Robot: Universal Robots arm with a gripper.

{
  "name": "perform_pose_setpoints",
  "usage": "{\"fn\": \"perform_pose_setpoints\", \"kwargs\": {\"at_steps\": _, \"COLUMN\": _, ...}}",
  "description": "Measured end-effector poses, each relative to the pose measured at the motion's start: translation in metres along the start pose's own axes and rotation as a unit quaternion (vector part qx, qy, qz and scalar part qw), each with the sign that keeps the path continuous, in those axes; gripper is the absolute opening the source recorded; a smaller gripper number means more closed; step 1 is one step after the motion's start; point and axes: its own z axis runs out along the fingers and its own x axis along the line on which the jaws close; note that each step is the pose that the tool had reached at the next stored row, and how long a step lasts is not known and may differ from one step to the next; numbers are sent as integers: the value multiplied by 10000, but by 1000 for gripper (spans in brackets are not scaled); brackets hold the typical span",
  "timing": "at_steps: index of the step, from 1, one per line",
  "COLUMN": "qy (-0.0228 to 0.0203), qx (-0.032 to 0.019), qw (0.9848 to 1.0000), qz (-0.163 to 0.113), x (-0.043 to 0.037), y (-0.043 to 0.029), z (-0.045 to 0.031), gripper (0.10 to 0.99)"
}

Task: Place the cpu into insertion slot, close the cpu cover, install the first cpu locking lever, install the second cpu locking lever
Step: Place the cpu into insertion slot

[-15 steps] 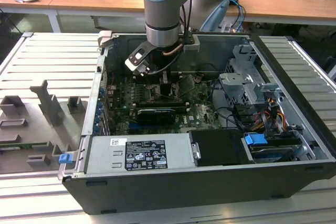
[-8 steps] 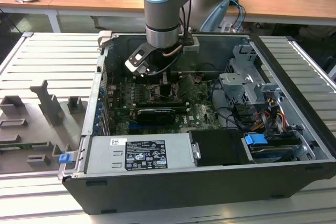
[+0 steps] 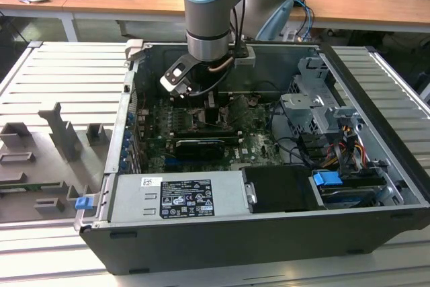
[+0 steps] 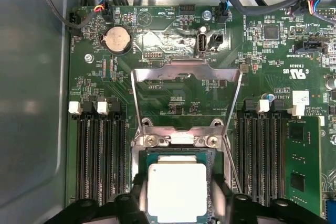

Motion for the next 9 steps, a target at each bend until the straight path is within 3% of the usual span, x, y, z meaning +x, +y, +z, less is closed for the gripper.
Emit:
{"fn": "perform_pose_setpoints", "kwargs": {"at_steps": 1, "qy": 1, "qx": 0, "qw": 10000, "qz": 1, "x": 0, "y": 0, "z": 0, "gripper": 600}}
{"fn": "perform_pose_setpoints", "kwargs": {"at_steps": 2, "qy": 1, "qx": 0, "qw": 10000, "qz": 1, "x": -1, "y": 0, "z": 0, "gripper": 537}}
{"fn": "perform_pose_setpoints", "kwargs": {"at_steps": 9, "qy": 0, "qx": 0, "qw": 10000, "qz": 15, "x": -11, "y": 16, "z": 1, "gripper": 537}}
